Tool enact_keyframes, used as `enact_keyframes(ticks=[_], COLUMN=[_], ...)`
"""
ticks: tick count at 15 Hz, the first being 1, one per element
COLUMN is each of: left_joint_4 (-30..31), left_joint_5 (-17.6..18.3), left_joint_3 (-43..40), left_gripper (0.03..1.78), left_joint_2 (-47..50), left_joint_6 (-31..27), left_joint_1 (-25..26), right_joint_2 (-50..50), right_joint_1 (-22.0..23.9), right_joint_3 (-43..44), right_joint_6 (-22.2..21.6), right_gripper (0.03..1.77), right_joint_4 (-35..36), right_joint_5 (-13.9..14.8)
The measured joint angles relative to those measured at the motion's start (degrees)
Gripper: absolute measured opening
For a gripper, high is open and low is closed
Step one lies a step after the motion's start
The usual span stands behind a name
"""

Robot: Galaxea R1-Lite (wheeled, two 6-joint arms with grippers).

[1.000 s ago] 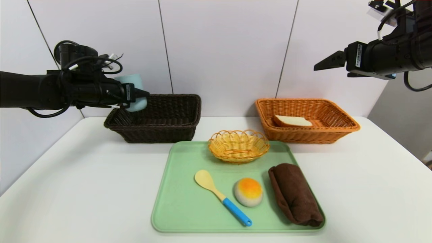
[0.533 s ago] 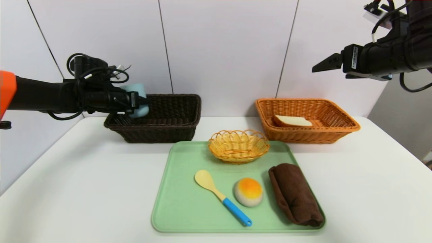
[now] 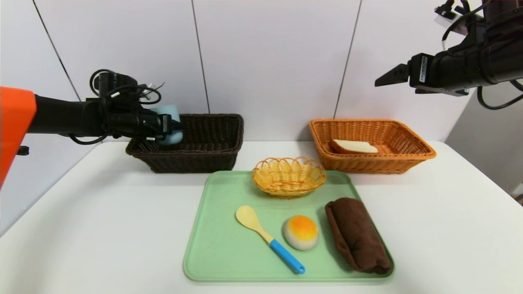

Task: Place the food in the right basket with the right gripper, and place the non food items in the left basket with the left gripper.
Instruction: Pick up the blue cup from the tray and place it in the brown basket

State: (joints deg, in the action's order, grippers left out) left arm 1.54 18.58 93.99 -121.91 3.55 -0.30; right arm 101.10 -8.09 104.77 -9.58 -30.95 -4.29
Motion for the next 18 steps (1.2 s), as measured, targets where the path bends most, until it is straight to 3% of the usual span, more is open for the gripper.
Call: enact_keyframes(ticks=[3, 11, 18], left_joint_4=[-0.74, -1.4, -13.87], left_joint_5=[-0.01, 0.13, 1.16], left_joint_3=[0.61, 2.9, 5.99], left_gripper=[1.18, 1.52, 1.63], left_joint_2=[-0.69, -1.88, 13.19], left_joint_6=[-0.09, 0.13, 1.93], left_joint_1=[-0.11, -0.22, -2.17], right_joint_2=[0.69, 1.57, 1.99], right_joint_1=[0.07, 0.72, 1.01], right_joint_3=[0.59, 0.72, 1.46], right_joint_6=[-0.11, -0.23, -0.63], right_gripper=[1.71, 1.71, 1.71], right_joint_4=[0.02, 0.02, -0.07], right_joint_5=[0.02, -0.04, -0.17])
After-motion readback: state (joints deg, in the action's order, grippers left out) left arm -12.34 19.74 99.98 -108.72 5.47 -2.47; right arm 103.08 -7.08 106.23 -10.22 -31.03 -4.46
